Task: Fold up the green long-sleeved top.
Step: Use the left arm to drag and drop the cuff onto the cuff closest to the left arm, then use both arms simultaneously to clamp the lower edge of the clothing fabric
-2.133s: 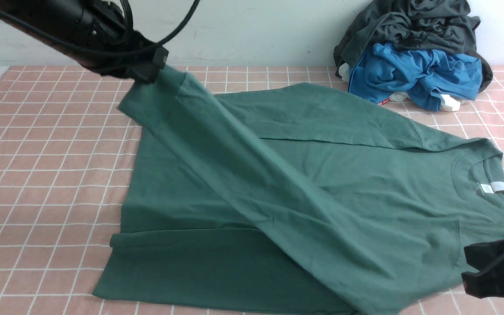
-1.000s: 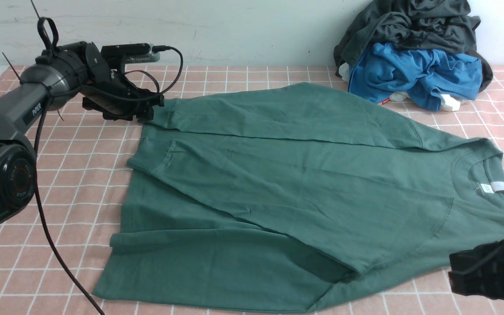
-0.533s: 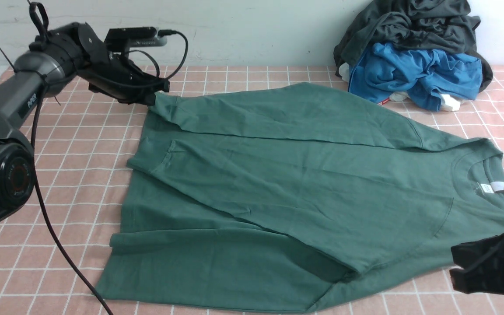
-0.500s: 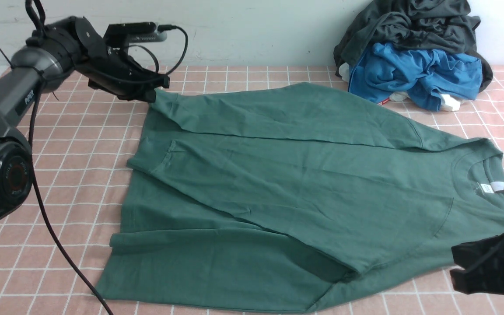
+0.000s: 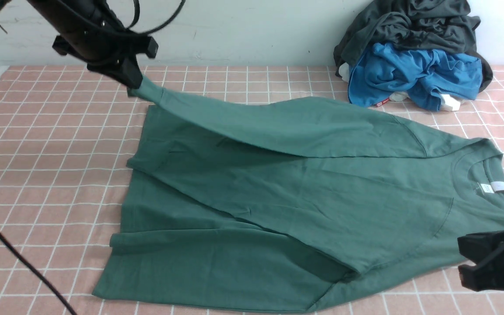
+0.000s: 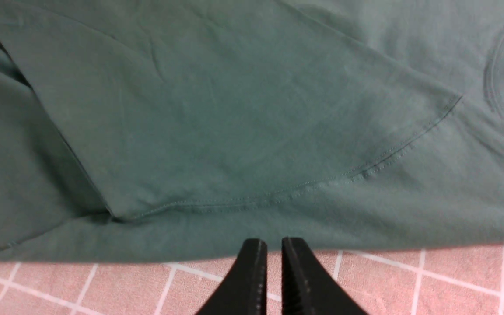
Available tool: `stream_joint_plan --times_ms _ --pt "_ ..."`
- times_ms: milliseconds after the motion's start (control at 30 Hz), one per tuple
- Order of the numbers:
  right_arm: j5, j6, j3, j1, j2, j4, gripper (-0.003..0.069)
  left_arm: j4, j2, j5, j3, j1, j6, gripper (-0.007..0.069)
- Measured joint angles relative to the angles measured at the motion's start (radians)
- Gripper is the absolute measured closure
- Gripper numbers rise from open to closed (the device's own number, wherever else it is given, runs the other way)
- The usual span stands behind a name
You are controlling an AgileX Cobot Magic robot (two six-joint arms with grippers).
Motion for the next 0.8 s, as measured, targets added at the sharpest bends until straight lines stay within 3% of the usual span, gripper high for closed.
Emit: stream_joint_plan --times_ms 167,267,467,633,733,800 --pt "0.0 0.0 0.0 0.0 -0.05 0.0 0.061 0.04 -0.062 -0.002 0.299 -0.029 0.01 0.0619" --pt "0.0 0.0 0.0 0.0 -0.069 0.026 0.061 0.141 -0.061 -0.096 0.45 -0.043 0.014 0.0603" --pt "0.024 -0.001 0.0 0.0 -0.069 0.066 0.0609 0.268 -0.111 -0.163 0.473 -0.046 -0.066 0.0508" --pt "0.093 -0.001 -0.007 0.0 -0.068 0.072 0.0591 0.26 -0.225 -0.155 0.474 -0.047 -0.078 0.0422" --pt "0.123 -0.001 -0.036 0.0 -0.055 0.06 0.0564 0.227 -0.275 -0.147 0.474 -0.047 -0.078 0.041" --pt "0.154 0.03 -0.114 0.0 -0.007 0.025 0.0501 0.191 -0.329 -0.127 0.476 -0.047 -0.072 0.0408"
